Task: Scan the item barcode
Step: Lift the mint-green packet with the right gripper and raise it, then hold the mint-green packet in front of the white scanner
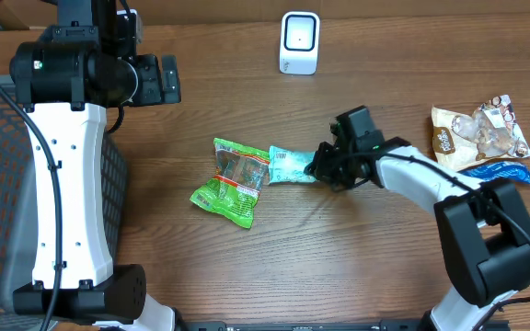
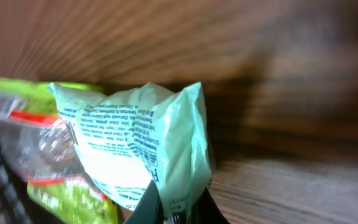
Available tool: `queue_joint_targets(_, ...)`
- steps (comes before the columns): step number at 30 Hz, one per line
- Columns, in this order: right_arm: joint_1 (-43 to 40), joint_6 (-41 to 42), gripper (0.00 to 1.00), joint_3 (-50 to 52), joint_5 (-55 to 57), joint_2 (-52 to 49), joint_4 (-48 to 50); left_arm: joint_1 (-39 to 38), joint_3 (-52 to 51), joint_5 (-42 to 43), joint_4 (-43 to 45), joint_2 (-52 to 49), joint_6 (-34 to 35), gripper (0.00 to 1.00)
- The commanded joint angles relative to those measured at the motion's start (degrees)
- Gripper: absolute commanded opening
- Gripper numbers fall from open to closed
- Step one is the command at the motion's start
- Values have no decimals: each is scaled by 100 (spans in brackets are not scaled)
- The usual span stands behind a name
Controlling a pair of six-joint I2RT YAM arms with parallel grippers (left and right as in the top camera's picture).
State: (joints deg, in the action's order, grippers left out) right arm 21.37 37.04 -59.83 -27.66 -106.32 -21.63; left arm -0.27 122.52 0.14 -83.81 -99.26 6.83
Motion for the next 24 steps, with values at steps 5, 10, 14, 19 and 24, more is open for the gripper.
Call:
queue_joint_targets(5, -739, -2404, 4, -433, -1921, 1154, -9, 26, 101, -59, 7, 28, -107, 100)
queue_joint_targets(10, -964, -2402, 4, -433, -2044, 1757, -13, 26, 101, -59, 4, 28, -107, 99)
queue_joint_targets(14, -1036, -2312, 4, -433, -1823, 2157, -39, 26, 101, -59, 7, 28, -107, 100)
queue_joint_targets(19, -1016, -2181, 4, -433, -1080, 2490, -240, 26, 101, -59, 7, 28, -107, 100)
queue_joint_targets(24, -968, -2033, 4, -433, -170, 2557, -258, 26, 101, -59, 4, 28, -109, 100)
